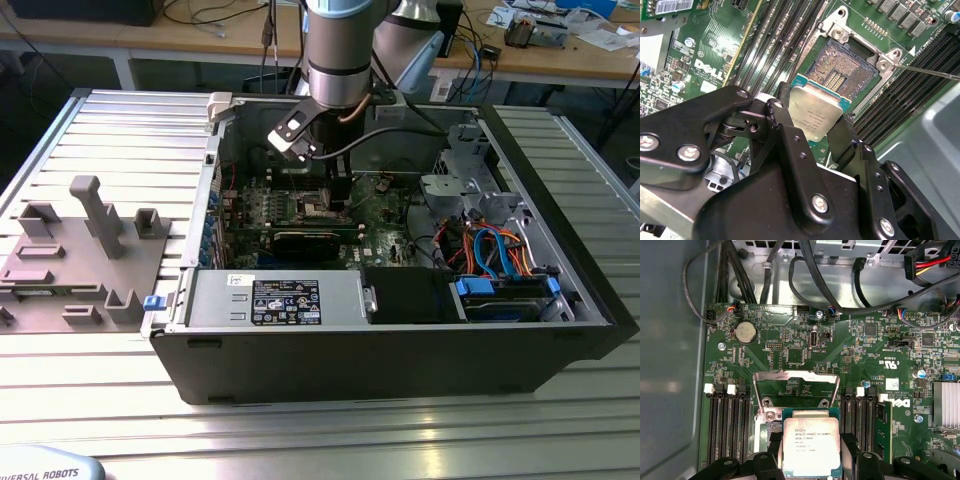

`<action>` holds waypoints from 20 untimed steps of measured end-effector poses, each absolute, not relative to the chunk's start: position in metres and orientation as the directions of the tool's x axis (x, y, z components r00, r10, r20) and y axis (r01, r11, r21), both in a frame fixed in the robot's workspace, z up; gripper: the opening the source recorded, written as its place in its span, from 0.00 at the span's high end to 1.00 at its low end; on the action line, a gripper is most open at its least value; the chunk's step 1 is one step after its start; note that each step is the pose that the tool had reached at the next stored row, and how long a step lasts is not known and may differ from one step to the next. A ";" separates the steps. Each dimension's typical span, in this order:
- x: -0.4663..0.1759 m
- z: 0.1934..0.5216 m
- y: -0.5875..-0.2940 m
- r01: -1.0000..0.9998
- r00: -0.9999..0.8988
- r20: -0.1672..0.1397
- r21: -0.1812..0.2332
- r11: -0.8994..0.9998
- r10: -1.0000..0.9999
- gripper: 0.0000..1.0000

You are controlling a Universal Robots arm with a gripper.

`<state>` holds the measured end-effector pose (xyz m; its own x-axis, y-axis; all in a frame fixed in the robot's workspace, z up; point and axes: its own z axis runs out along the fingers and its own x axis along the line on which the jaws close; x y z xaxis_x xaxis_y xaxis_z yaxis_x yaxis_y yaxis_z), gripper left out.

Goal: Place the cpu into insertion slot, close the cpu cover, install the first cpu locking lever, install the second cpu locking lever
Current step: 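Place the cpu into insertion slot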

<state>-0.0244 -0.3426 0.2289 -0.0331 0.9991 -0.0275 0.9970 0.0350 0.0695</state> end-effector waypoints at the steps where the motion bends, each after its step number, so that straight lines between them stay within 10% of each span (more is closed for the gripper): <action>1: -0.024 0.229 -0.343 0.997 -0.033 -0.027 0.069 0.035 0.999 0.46; 20: -0.024 0.225 -0.343 0.997 -0.033 -0.027 0.069 0.035 0.999 0.46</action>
